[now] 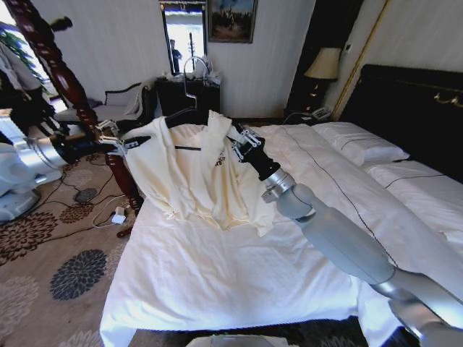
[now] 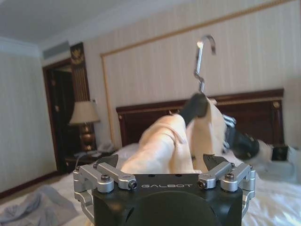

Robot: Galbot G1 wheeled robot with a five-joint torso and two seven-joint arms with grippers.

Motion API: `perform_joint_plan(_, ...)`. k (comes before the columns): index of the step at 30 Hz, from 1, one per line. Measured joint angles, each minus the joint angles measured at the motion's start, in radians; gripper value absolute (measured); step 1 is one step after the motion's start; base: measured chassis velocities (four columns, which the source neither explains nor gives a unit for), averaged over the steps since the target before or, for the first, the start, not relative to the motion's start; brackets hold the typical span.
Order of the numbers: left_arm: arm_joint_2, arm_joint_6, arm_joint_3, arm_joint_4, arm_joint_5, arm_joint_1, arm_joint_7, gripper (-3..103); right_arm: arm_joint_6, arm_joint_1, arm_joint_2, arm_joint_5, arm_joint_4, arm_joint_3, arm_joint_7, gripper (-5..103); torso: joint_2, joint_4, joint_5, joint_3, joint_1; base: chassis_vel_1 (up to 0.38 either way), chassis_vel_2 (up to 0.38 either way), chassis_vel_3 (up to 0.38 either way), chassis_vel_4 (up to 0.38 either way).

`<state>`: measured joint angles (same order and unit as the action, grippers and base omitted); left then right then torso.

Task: Pick up the clothes from the bed and hang them on the clothes hanger.

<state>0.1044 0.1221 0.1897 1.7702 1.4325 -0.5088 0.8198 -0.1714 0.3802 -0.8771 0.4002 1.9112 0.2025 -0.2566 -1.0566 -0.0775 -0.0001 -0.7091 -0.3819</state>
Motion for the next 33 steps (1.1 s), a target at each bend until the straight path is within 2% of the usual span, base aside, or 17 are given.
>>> perform_joint_plan(6, -0.032, -0.005, 0.015, -0.002, -0.046, -0.022, 0.044, 100, -0.002, -0.006, -0.011, 0.009, -0.006, 0.012, 0.001, 20, 0.000, -0.0001, 0.0000, 0.000, 0.000, 0.000, 0.000, 0.000, 0.000)
perform_joint_plan(13, -0.023, -0.011, 0.016, 0.006, -0.073, -0.017, 0.022, 100, -0.002, -0.004, -0.016, 0.013, -0.007, 0.017, 0.001, 20, 0.000, -0.0003, 0.0001, 0.000, 0.000, 0.000, 0.000, 0.000, 0.000)
perform_joint_plan(14, -0.019, -0.011, 0.015, 0.006, -0.078, -0.017, 0.019, 103, -0.002, -0.004, -0.015, 0.013, -0.007, 0.018, 0.001, 20, 0.000, -0.0003, 0.0001, 0.000, 0.000, 0.000, 0.000, 0.000, 0.000)
perform_joint_plan(15, -0.014, -0.012, 0.013, 0.005, -0.081, -0.017, 0.017, 99, -0.002, -0.005, -0.015, 0.014, -0.007, 0.020, 0.001, 20, 0.000, -0.0004, 0.0000, 0.000, 0.000, 0.000, 0.000, 0.000, 0.000)
perform_joint_plan(17, -0.010, -0.012, 0.011, 0.004, -0.084, -0.017, 0.017, 99, -0.002, -0.005, -0.015, 0.015, -0.007, 0.023, 0.001, 20, 0.000, -0.0004, 0.0000, 0.000, 0.000, 0.000, 0.000, 0.000, 0.000)
perform_joint_plan(21, -0.005, -0.012, 0.009, 0.017, -0.078, -0.018, 0.026, 78, -0.004, -0.004, -0.014, 0.018, -0.007, 0.028, 0.002, 20, 0.000, -0.0003, 0.0001, 0.000, 0.000, 0.000, 0.000, 0.000, 0.000)
perform_joint_plan(23, -0.007, -0.014, 0.009, 0.023, -0.077, -0.021, 0.029, 78, -0.005, -0.003, -0.015, 0.019, -0.007, 0.029, 0.002, 20, 0.000, -0.0003, 0.0001, 0.000, 0.000, 0.000, 0.000, 0.000, 0.000)
perform_joint_plan(24, -0.011, -0.014, 0.010, 0.032, -0.072, -0.030, 0.034, 68, -0.007, -0.003, -0.017, 0.019, -0.006, 0.032, 0.001, 20, 0.000, -0.0004, 0.0001, 0.000, 0.000, 0.000, 0.000, 0.000, 0.000)
perform_joint_plan(25, -0.013, -0.013, 0.010, 0.034, -0.070, -0.033, 0.034, 68, -0.007, -0.004, -0.018, 0.019, -0.007, 0.032, 0.001, 20, 0.000, -0.0004, 0.0002, 0.000, 0.000, 0.000, 0.000, 0.000, 0.000)
perform_joint_plan(27, -0.020, -0.011, 0.015, 0.041, -0.062, -0.046, 0.034, 57, -0.006, -0.012, -0.020, 0.019, -0.007, 0.036, -0.001, 21, 0.000, 0.0000, 0.0001, 0.000, 0.000, 0.000, 0.000, 0.000, 0.000)
perform_joint_plan(28, -0.020, -0.011, 0.015, 0.041, -0.062, -0.046, 0.034, 57, -0.006, -0.012, -0.020, 0.019, -0.007, 0.036, -0.001, 21, 0.000, 0.0000, 0.0001, 0.000, 0.000, 0.000, 0.000, 0.000, 0.000)
perform_joint_plan(30, -0.021, -0.012, 0.018, 0.051, -0.058, -0.054, 0.039, 45, -0.007, -0.025, -0.026, 0.020, -0.007, 0.044, 0.000, 21, 0.000, -0.0002, 0.0002, 0.000, 0.000, 0.000, 0.000, 0.000, 0.000)
perform_joint_plan(32, -0.022, -0.013, 0.018, 0.051, -0.058, -0.055, 0.037, 45, -0.007, -0.029, -0.027, 0.020, -0.007, 0.046, 0.000, 21, 0.000, -0.0002, 0.0002, 0.000, 0.000, 0.000, 0.000, 0.000, 0.000)
perform_joint_plan(33, -0.022, -0.014, 0.019, 0.052, -0.058, -0.056, 0.039, 40, -0.006, -0.034, -0.028, 0.020, -0.007, 0.048, 0.000, 21, 0.000, -0.0002, 0.0001, 0.000, 0.000, 0.000, 0.000, 0.000, 0.000)
